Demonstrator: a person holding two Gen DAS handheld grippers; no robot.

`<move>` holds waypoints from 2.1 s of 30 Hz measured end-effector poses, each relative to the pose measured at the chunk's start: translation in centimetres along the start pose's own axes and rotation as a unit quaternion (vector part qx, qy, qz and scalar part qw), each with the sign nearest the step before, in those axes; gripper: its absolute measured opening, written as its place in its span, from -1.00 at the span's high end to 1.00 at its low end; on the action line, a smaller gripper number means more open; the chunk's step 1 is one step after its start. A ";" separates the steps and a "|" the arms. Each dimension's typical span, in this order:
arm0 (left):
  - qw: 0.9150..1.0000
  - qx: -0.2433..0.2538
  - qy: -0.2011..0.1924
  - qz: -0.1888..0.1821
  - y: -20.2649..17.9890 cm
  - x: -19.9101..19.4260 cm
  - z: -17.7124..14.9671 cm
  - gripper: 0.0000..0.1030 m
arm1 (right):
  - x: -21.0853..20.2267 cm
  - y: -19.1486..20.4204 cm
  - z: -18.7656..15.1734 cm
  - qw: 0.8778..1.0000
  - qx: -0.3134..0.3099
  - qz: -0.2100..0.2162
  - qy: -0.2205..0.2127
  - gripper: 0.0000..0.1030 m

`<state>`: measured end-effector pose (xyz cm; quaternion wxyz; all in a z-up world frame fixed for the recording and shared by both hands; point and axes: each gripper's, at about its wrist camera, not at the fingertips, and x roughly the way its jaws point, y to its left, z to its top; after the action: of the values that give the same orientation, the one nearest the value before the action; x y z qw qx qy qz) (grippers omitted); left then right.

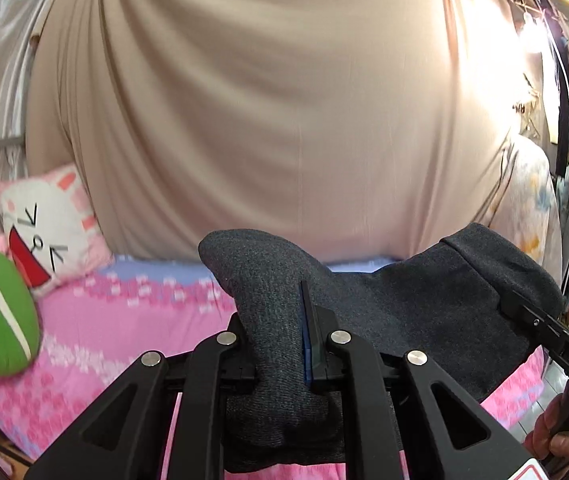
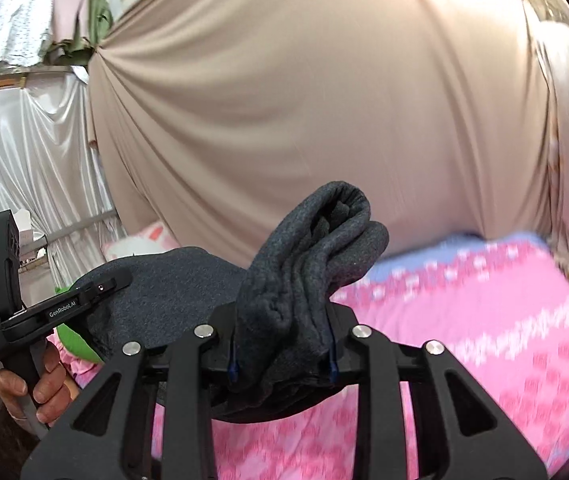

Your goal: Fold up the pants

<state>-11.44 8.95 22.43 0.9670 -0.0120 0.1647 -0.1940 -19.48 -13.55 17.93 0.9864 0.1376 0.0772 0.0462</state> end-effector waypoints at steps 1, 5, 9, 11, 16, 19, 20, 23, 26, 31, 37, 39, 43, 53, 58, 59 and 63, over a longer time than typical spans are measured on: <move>1.000 0.002 -0.008 0.001 0.0 0.2 0.5 0.79 | 0.3 0.0 0.6 1.000 -0.007 0.000 -0.011 0.45; 0.999 0.001 -0.032 0.001 0.4 1.5 2.3 0.79 | 2.2 0.0 2.4 0.998 -0.030 0.001 -0.047 0.44; 0.998 0.011 -0.056 0.014 0.9 3.7 3.9 0.78 | 5.0 -0.5 4.0 0.997 -0.035 0.004 -0.061 0.44; 0.998 0.018 -0.061 0.025 1.0 5.5 4.6 0.78 | 6.9 -1.0 4.6 0.997 -0.034 0.005 -0.064 0.44; 0.998 0.027 -0.041 0.042 1.4 11.2 5.6 0.78 | 12.2 -3.0 4.9 0.998 -0.018 -0.003 -0.055 0.44; 0.998 0.029 -0.022 0.048 1.7 14.9 5.9 0.78 | 15.5 -4.7 4.7 0.999 -0.001 -0.007 -0.042 0.44; 0.998 0.030 -0.016 0.047 1.8 16.2 5.9 0.78 | 16.4 -5.1 4.5 0.999 0.003 -0.008 -0.038 0.44; 0.998 0.031 -0.005 0.049 2.1 19.6 5.8 0.78 | 19.4 -6.9 3.9 0.999 0.018 -0.017 -0.025 0.44; 0.998 0.037 0.007 0.055 2.1 22.9 5.7 0.78 | 21.7 -8.4 3.3 0.999 0.029 -0.024 -0.015 0.44; 0.997 0.044 0.023 0.064 2.3 27.6 4.7 0.78 | 25.6 -10.8 2.2 0.998 0.040 -0.037 -0.001 0.44; 0.993 0.064 0.045 0.084 2.4 33.7 1.5 0.74 | 30.5 -14.3 -1.0 0.996 0.058 -0.055 0.037 0.44; 0.991 0.071 0.065 0.088 2.6 36.4 -0.3 0.71 | 32.3 -16.1 -2.9 0.993 0.078 -0.064 0.062 0.41; 0.977 0.038 0.199 0.058 5.6 43.1 -6.9 0.57 | 36.7 -20.8 -8.9 0.960 0.103 -0.153 0.210 0.19; 0.970 -0.100 0.216 0.046 8.9 40.9 -5.5 -0.33 | 37.9 -20.6 -9.3 0.952 0.107 -0.135 0.254 -0.36; 0.965 -0.056 0.243 0.084 7.3 44.1 -6.9 0.14 | 37.8 -19.3 -10.1 0.949 0.071 -0.172 0.256 0.35; 0.962 -0.048 0.252 0.094 7.0 44.5 -7.3 0.21 | 37.2 -19.1 -9.5 0.952 0.070 -0.171 0.243 0.40; 0.961 -0.031 0.249 0.113 6.8 44.4 -7.9 0.21 | 34.7 -17.6 -7.5 0.964 0.048 -0.191 0.181 0.39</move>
<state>27.13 -1.27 0.40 0.9100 0.0255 0.4070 -0.0752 14.60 -24.53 1.02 0.9387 0.1572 0.2812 -0.1228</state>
